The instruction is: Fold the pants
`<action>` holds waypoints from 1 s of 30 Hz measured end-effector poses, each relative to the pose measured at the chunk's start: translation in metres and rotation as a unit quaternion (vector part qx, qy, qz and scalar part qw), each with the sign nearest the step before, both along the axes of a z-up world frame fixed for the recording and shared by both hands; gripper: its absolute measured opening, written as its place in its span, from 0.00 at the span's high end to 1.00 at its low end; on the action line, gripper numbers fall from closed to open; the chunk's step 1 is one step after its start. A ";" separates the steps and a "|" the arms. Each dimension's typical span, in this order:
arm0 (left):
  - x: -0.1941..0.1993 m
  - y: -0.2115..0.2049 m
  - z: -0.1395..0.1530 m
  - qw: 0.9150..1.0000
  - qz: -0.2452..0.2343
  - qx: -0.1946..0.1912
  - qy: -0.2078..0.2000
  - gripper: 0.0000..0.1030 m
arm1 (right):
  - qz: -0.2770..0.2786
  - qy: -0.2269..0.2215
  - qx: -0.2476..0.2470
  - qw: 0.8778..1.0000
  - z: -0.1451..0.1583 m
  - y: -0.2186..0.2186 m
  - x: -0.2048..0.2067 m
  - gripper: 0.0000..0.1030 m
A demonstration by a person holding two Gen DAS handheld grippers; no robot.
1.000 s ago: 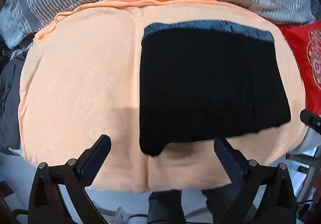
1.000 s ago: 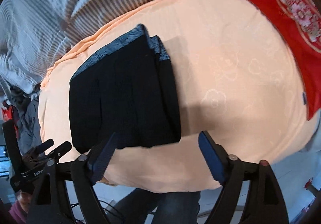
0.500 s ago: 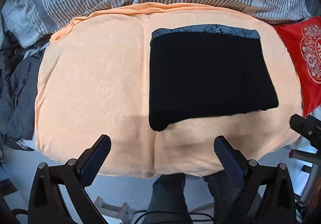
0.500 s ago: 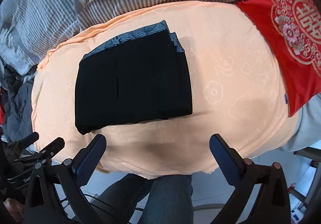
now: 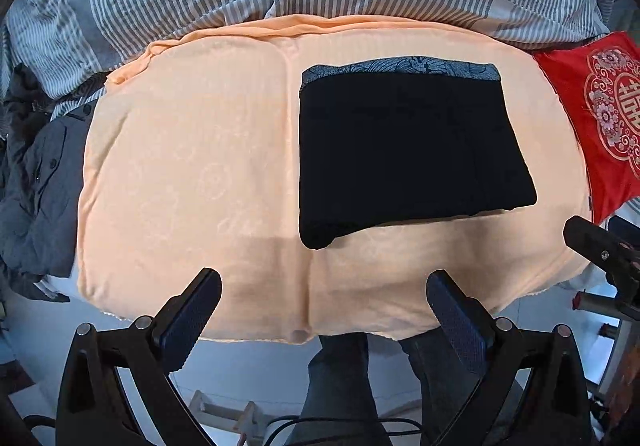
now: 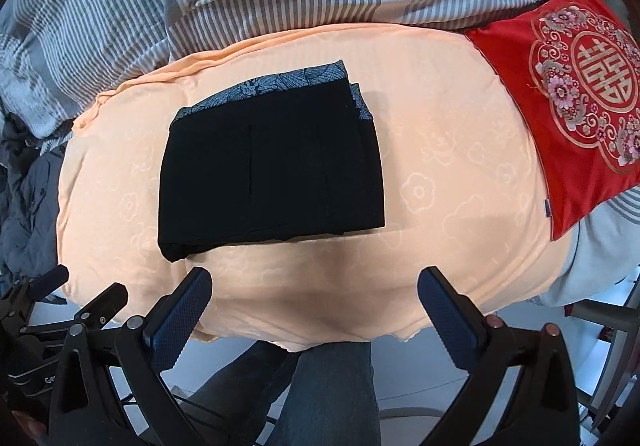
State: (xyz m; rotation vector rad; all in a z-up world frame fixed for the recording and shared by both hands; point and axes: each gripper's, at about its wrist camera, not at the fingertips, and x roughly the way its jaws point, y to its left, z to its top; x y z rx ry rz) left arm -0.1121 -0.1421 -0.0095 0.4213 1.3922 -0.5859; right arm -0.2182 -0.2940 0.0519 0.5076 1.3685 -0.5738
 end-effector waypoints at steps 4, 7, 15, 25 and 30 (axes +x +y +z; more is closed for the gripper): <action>0.000 -0.002 0.007 1.000 -0.004 -0.004 -0.007 0.00 | 0.004 0.003 -0.005 1.000 0.003 0.002 0.001 0.00; 0.001 -0.002 0.011 1.000 -0.005 -0.007 -0.010 0.00 | 0.007 0.003 -0.010 1.000 0.007 0.004 0.002 0.00; 0.000 -0.004 0.023 1.000 -0.010 -0.011 -0.025 0.00 | 0.019 0.002 -0.028 0.999 0.017 0.010 0.004 0.00; -0.004 -0.005 0.027 0.999 -0.013 -0.013 -0.031 0.00 | 0.025 0.002 -0.034 0.999 0.020 0.015 0.005 0.00; -0.007 -0.007 0.029 0.999 -0.020 -0.010 -0.041 0.00 | 0.029 0.002 -0.036 0.999 0.021 0.017 0.008 0.00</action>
